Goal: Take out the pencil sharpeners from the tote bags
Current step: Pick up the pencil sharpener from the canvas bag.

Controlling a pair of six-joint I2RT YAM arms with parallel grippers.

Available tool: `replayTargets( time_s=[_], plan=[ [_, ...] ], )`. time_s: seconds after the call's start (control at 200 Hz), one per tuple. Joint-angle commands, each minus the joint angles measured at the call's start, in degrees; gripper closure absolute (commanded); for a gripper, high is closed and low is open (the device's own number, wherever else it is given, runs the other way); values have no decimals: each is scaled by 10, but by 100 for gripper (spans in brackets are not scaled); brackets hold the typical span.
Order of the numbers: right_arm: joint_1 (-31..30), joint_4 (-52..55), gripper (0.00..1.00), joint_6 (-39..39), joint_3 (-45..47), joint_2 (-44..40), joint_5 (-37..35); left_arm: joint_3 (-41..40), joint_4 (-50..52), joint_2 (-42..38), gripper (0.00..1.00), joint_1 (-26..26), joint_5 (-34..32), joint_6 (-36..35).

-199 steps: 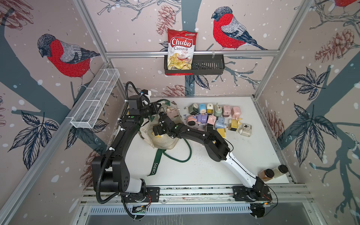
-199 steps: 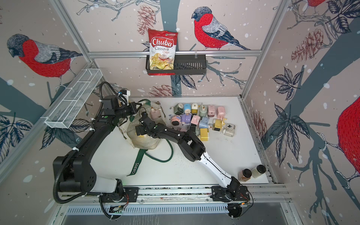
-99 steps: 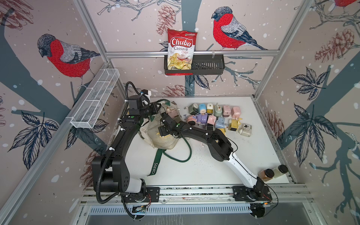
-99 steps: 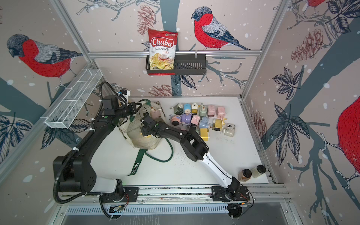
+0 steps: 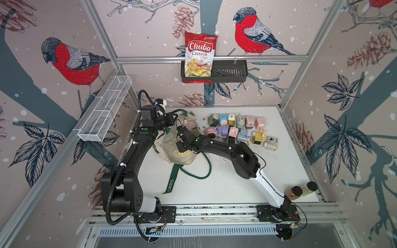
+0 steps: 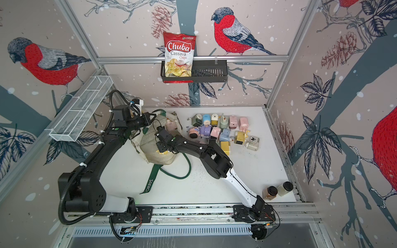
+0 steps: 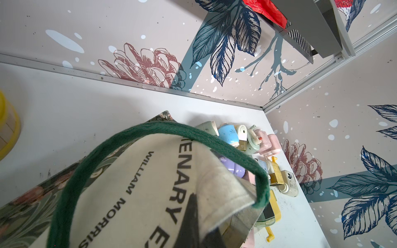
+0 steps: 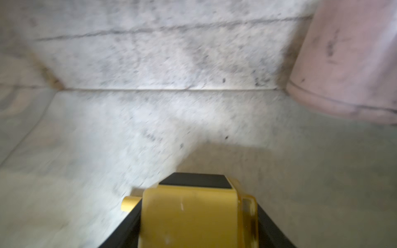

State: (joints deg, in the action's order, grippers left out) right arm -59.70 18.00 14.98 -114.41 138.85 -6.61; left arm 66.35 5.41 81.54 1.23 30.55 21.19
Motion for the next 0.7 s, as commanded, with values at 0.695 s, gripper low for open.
replayTargets(
  time_s=[0.695],
  plan=[
    [-50,-116,48,-57,334,-367,-12,-4,-22,22,100,0,-15,8]
  ],
)
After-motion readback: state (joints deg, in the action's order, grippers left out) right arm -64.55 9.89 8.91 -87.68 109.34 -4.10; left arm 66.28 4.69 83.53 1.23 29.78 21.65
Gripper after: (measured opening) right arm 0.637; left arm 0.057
